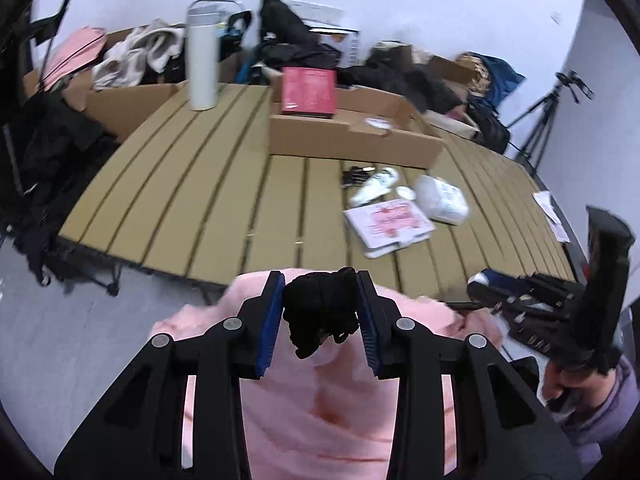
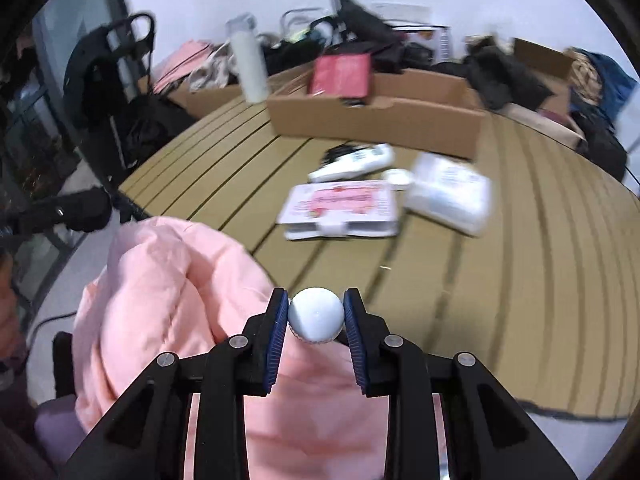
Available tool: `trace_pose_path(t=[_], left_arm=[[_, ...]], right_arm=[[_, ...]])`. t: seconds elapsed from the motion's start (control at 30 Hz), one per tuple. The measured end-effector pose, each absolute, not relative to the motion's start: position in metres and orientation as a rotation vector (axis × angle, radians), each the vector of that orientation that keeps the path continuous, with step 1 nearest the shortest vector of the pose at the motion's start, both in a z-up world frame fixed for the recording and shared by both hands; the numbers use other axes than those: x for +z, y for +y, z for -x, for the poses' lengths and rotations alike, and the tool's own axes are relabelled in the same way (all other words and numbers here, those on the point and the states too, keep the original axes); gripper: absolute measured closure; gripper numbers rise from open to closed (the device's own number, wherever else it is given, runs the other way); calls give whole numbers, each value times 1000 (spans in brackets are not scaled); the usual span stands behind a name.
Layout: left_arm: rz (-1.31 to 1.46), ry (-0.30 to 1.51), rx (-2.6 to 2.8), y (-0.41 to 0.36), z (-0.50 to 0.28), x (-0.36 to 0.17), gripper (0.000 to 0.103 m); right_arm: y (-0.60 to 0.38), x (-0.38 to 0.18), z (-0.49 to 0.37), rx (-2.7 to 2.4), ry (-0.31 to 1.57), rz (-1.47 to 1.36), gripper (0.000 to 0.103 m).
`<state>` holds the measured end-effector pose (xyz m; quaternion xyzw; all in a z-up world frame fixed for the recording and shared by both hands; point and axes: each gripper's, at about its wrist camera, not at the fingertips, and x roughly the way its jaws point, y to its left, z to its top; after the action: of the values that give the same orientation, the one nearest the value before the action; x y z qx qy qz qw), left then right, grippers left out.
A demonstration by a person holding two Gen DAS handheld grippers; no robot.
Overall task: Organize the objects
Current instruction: 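Carry the cable and lid into the cardboard tray and open both grippers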
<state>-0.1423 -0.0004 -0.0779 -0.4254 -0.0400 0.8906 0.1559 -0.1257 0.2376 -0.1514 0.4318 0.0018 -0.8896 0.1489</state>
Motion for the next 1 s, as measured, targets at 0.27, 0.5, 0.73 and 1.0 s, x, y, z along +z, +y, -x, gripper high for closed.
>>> trace_pose_path(t=[0.27, 0.5, 0.73, 1.0], left_arm=[[1127, -117, 2448, 27, 243, -24, 71], [1339, 8, 2445, 73, 439, -45, 71], [1483, 77, 2417, 82, 521, -125, 66], [1444, 80, 2434, 71, 520, -120, 45]], right_arm=[[264, -61, 193, -2618, -11, -982, 72], [276, -60, 417, -2559, -144, -1227, 72], [250, -160, 575, -2447, -342, -1513, 71], [246, -172, 586, -2431, -393, -1459, 14]])
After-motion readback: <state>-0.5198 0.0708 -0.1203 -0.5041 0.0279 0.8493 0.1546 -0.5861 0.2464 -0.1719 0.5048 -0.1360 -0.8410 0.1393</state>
